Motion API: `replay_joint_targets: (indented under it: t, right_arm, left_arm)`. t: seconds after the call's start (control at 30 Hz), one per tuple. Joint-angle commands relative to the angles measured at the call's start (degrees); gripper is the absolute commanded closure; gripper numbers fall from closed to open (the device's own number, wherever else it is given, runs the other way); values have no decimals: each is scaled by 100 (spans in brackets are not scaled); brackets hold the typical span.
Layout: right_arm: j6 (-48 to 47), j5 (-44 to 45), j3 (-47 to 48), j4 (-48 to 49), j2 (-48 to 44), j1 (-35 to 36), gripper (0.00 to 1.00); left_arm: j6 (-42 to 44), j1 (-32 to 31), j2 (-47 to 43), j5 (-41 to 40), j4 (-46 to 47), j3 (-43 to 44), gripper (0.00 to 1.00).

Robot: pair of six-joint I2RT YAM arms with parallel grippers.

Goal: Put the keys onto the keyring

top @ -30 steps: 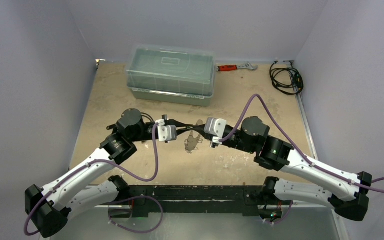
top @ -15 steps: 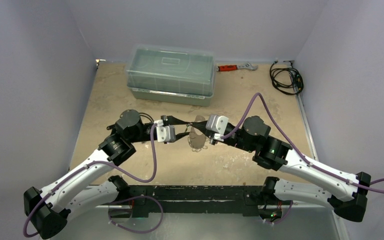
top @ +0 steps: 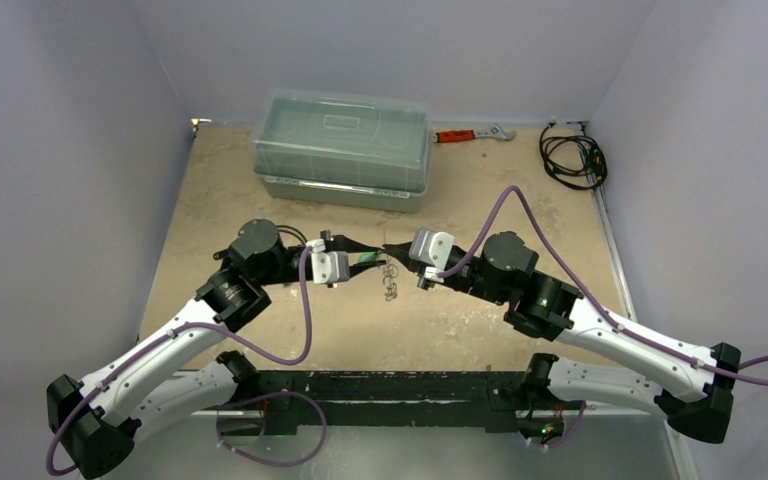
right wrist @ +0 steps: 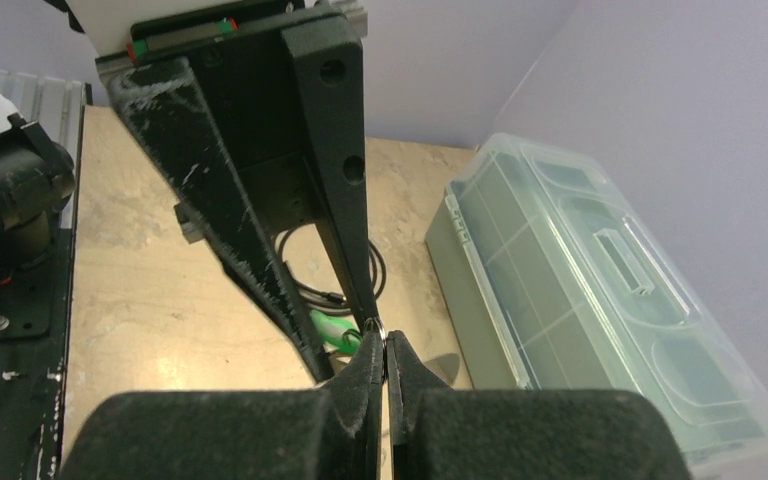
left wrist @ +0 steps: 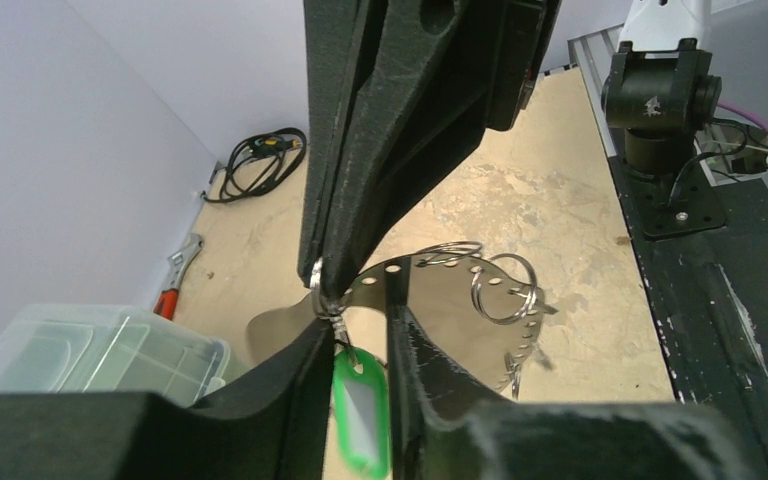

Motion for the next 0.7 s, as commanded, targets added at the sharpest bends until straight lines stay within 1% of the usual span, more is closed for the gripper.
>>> replay_joint_targets:
  t: [0.0, 0.13, 0.27, 0.43, 0.47, 0.53, 0.57, 0.67]
  right_arm:
    - [-60, -67, 160, 148, 62, -20, 100]
    - [-44, -179, 182, 103, 107, -20, 100]
    - [-33, -239, 182, 91, 146, -20, 100]
    - [-11, -343, 204, 39, 208, -20, 100]
    - [-1, -370, 208, 31, 217, -20, 100]
    - [2, -380, 222, 10, 239, -20, 100]
    - [2, -368, 226, 9, 233, -20, 100]
    - [2, -366, 223, 16, 190, -20, 100]
  left_arm:
    - [-122, -32, -41, 105, 294, -24, 83]
    - [-160, -32, -49, -7, 315, -24, 83]
    - [-178, -33, -49, -50, 335, -24, 80]
    - [-200, -30, -56, -147, 346, -24, 80]
    - [-206, -29, -54, -173, 349, -19, 84]
    - [-187, -33, -49, -221, 331, -20, 96]
    - [-179, -28, -42, -234, 308, -16, 100]
    - [-157, -24, -30, -281, 271, -15, 100]
